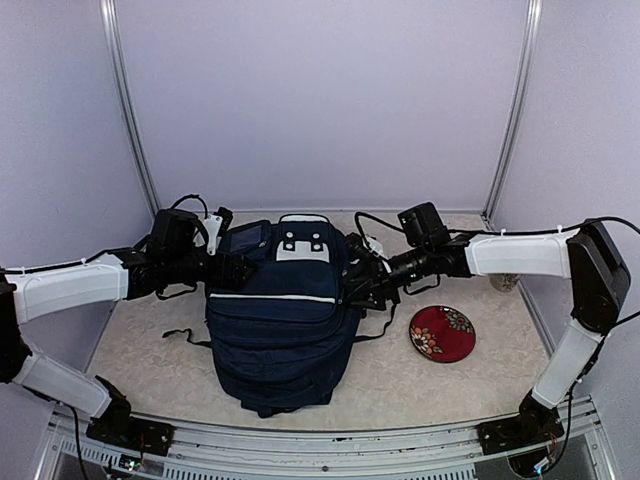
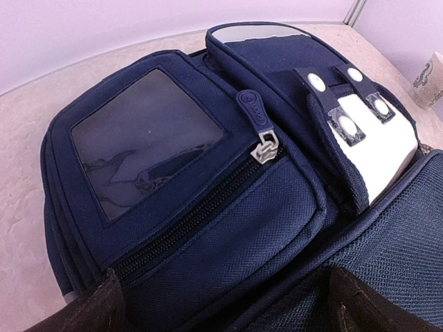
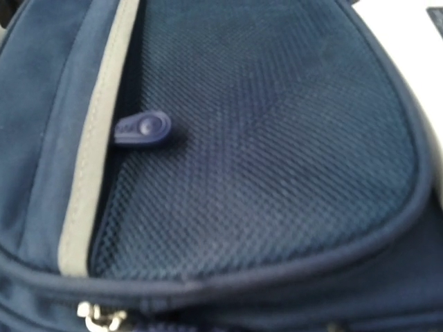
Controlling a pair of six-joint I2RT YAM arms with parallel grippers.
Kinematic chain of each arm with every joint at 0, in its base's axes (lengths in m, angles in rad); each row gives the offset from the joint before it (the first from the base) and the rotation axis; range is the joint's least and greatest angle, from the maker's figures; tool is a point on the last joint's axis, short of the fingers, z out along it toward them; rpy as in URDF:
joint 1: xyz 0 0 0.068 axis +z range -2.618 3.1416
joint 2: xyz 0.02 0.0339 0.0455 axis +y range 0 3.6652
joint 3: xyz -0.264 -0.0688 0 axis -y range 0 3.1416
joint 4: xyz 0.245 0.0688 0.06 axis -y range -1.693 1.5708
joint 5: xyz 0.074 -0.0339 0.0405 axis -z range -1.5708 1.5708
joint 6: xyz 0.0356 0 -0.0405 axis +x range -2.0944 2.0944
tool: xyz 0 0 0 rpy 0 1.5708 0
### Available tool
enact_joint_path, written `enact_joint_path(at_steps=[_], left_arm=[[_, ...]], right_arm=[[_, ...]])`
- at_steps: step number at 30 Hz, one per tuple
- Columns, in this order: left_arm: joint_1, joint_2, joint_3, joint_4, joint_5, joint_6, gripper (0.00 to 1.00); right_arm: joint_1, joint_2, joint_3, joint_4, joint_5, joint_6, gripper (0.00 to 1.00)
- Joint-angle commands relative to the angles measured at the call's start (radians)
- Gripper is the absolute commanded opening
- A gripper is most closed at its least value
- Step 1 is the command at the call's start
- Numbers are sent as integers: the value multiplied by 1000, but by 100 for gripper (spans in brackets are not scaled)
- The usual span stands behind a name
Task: Pack the student bag
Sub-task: Grab the upper front pocket of the student bag, then adjust the student bag at the center of the board.
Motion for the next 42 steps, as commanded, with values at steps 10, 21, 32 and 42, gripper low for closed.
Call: enact_joint_path(at_steps=[10,21,32,42], left_arm=[[21,9,-23,-106,-47,47,99],[21,14,-3,-124,-59,62,99],[20,0,-3,-125,-59,54,99],[19,-38,27,-114,-3,54,99]], right_arm=[[80,-10,13,-13,80,-63,60],[177,-73,-11,-92,218,-19,47],[205,-117,7,-152,326,86,0],[250,-244,-179,-35,328,329,0]])
